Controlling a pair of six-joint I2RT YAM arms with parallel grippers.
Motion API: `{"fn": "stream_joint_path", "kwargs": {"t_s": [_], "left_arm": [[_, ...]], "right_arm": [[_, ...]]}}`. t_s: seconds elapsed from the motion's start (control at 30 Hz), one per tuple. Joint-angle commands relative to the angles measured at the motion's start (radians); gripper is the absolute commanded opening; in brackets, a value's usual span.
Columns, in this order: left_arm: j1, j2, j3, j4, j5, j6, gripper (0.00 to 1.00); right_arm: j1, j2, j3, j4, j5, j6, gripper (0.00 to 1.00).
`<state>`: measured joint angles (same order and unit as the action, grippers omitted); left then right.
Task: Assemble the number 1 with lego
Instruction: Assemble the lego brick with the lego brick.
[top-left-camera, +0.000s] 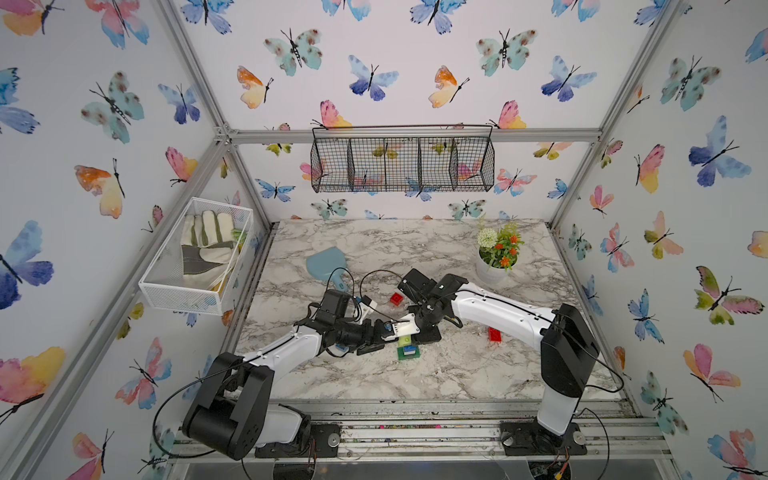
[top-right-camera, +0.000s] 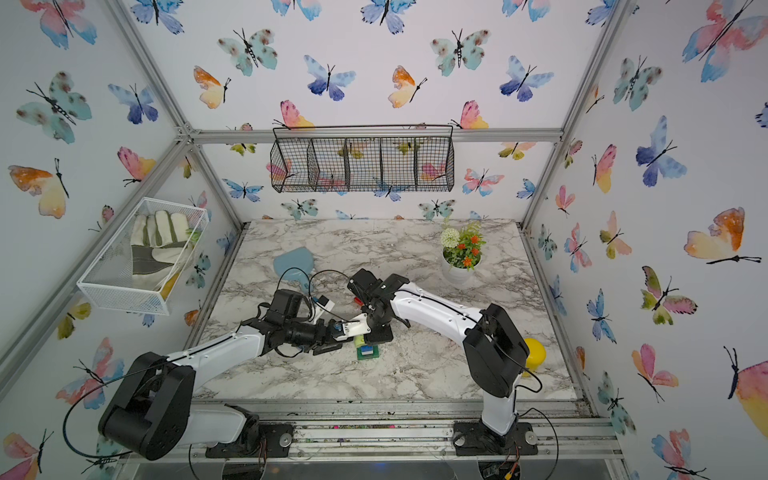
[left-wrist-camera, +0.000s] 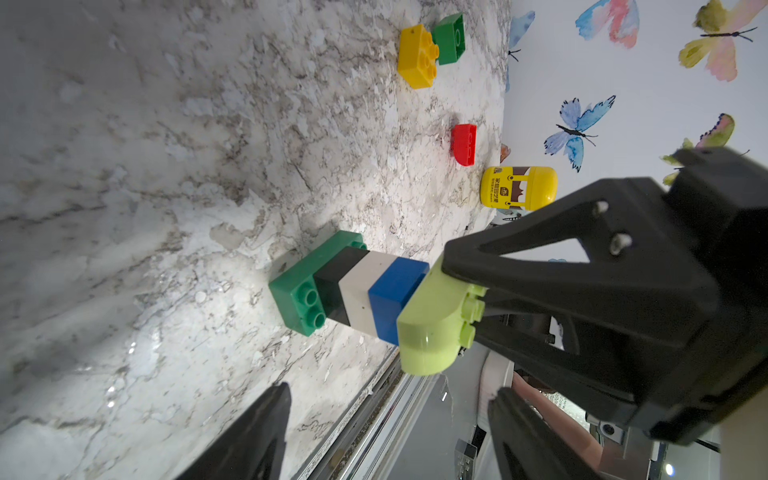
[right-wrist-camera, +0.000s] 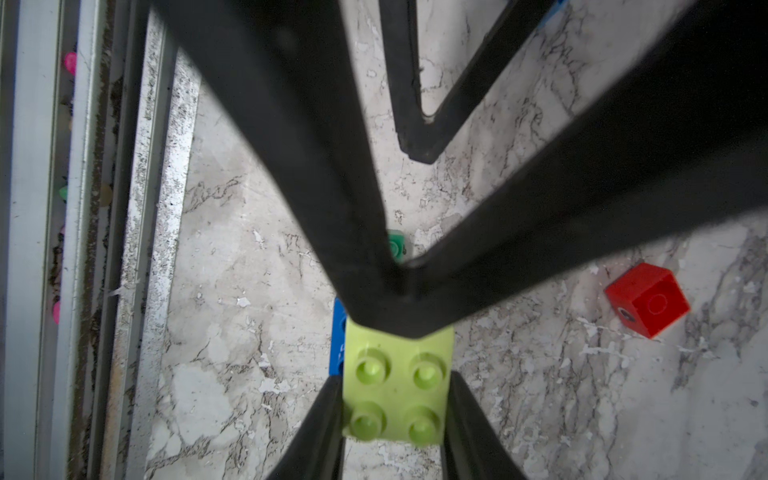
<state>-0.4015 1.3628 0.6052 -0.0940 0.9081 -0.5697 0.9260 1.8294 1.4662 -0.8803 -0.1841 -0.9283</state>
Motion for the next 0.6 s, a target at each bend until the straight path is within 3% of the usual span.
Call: {"fn": "stream_joint_path", "kwargs": {"t_s": [0.0,0.37,0.57], "left_arm": [[-0.020,0.016,0.028,0.059,0.037,-0.015,0.80],[-0.023,0.013,0.012,0.094,0.044,-0.036,0.79],[-0.021,0.007,-0.003,0.115,0.040,-0.056,0.73]], "right_arm": [[0.010,-0.012,0.024,0.000,-0.033,0.004,0.02],[0.011,-0.025,0.020,-0.004,-0.102,0.017,0.02],[0.013,-0.034,-0.015,0.020,-0.123,0.017,0.02]]}}
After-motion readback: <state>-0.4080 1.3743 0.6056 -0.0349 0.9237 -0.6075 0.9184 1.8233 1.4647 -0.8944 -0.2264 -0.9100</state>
